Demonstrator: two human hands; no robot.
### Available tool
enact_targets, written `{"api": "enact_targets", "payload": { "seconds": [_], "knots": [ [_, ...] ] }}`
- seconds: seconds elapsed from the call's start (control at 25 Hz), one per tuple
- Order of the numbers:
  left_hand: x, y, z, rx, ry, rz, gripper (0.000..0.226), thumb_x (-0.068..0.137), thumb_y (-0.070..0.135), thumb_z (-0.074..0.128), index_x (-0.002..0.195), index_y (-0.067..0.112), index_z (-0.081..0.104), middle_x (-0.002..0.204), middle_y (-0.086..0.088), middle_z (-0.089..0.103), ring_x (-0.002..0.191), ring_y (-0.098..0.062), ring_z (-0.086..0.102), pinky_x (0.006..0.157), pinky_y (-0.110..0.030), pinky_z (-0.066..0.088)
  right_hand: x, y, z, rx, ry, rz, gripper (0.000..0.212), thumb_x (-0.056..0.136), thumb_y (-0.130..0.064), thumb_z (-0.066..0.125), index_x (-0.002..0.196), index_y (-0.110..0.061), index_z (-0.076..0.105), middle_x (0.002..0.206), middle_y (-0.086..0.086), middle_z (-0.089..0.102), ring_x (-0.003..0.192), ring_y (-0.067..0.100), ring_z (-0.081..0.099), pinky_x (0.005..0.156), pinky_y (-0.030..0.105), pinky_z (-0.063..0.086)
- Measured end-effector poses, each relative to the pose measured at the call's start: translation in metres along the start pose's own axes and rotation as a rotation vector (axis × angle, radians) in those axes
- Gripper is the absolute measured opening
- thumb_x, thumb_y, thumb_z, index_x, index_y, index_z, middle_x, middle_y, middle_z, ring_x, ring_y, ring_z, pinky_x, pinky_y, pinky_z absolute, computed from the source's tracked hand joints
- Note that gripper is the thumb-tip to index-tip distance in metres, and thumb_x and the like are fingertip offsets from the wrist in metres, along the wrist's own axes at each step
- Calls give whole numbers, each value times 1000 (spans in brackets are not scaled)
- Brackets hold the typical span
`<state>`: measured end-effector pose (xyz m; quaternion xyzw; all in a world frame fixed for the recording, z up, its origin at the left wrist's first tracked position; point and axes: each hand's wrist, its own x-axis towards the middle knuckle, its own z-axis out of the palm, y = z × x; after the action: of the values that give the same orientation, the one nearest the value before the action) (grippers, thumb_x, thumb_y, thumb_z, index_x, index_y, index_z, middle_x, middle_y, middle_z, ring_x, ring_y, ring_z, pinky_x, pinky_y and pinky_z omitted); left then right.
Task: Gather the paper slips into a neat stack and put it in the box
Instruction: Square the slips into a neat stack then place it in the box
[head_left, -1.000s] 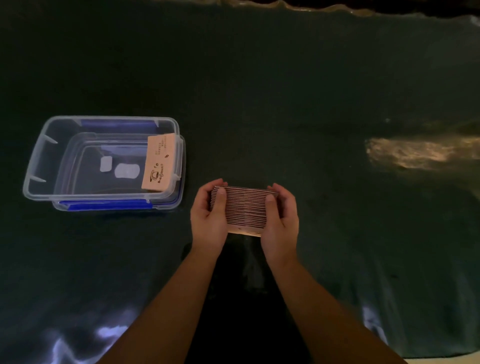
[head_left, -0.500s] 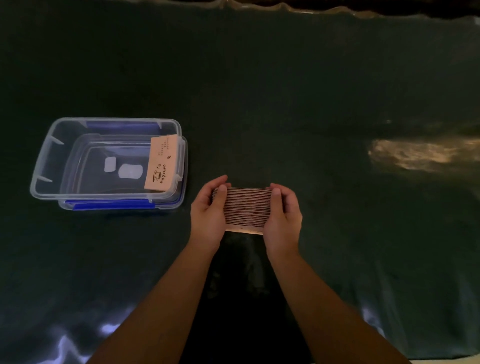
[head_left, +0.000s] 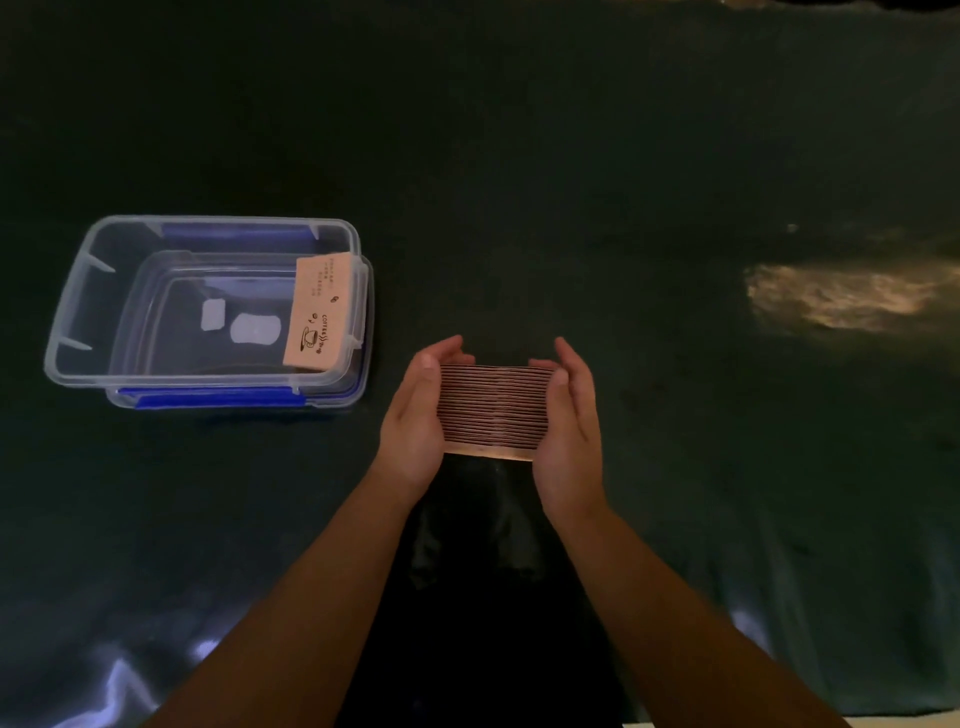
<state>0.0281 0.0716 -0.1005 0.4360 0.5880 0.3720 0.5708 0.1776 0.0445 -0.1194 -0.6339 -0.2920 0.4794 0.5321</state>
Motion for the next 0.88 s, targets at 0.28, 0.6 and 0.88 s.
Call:
{"api": "enact_targets", "payload": {
  "seconds": [0.28,0.6,0.88],
  "knots": [
    [7,-2,7,-25,76,-32,33,112,28,42,119,47,68,117,19,74,107,3,69,95,-29,53,12,1,4,-120,116,32,24,112,-27,51,106,-32,74,122,-13,73,113,3,69,93,28,57],
    [12,-9,8,79,102,-1,28,111,28,43,107,38,68,109,9,72,101,-9,70,97,-45,58,17,1,0,-209,59,17,22,114,-28,46,111,-34,67,110,-8,70,103,10,69,84,32,58],
    [9,-23,16,-9,252,157,49,111,30,31,105,2,72,100,-17,74,98,-33,70,88,-49,58,13,7,-8,-288,-82,-102,26,109,-46,38,124,-36,58,104,-26,67,94,-4,65,77,12,50]
  ]
}}
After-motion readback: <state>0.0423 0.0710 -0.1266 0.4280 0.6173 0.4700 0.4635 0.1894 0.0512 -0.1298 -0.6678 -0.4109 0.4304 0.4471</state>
